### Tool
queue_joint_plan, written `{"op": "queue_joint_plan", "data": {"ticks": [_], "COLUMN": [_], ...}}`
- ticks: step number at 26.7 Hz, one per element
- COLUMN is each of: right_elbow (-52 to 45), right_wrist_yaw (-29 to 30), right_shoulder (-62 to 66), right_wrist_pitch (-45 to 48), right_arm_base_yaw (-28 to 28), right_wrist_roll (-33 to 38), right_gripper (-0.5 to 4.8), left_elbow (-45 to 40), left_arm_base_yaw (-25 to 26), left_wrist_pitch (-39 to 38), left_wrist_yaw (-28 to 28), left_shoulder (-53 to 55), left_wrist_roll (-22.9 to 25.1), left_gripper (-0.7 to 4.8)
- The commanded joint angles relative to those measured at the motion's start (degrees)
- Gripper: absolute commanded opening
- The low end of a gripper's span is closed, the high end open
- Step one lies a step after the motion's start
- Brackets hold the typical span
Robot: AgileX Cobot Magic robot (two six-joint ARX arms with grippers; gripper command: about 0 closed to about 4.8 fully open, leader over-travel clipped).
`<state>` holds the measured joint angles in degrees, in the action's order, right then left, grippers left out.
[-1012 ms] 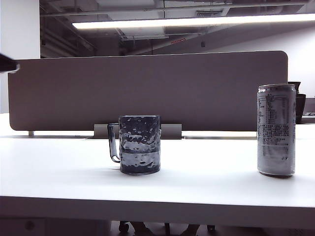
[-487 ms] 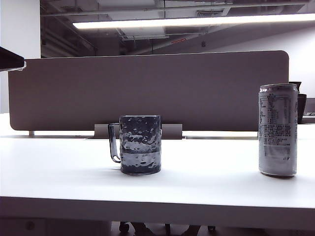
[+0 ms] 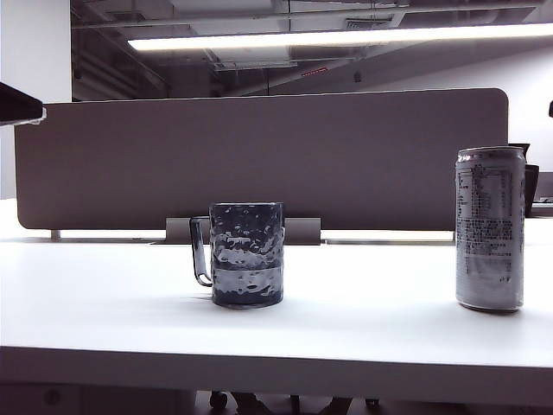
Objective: Pick up the metal can, pour some water into the cup, then place the can back on the table.
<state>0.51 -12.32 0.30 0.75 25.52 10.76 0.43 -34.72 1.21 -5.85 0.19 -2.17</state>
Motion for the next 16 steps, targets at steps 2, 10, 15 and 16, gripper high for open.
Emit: {"op": "queue_joint_plan", "data": {"ticks": [2,10,15,16], "right_elbow": [-0.1,-0.1,-0.1,0.3], "right_wrist_yaw": [-3.5,-4.5,-5.6,-5.0], "right_shoulder": [3.7,26.1,43.9,48.8], "right_wrist_pitch": [5.3,22.9,39.9,44.2], "right_arm_base_yaw": [2.6,2.9,2.9,2.9], "right_wrist_roll": [-0.2,-0.1,-0.2,-0.2], "right_gripper": [4.79,4.79,4.79,4.79], "left_elbow": [0.1,0.1,0.1,0.1], "left_arm_base_yaw": [0.0,0.0,0.0,0.0], "left_wrist_pitch": [0.6,0.6,0.6,0.6], "left_wrist_yaw": [-0.2,-0.2,-0.2,-0.2], "left_shoulder": [0.0,0.0,0.0,0.0], "left_wrist_roll": [0.1,0.1,0.1,0.1], "left_gripper": [-0.05,-0.05,-0.05,-0.05]}}
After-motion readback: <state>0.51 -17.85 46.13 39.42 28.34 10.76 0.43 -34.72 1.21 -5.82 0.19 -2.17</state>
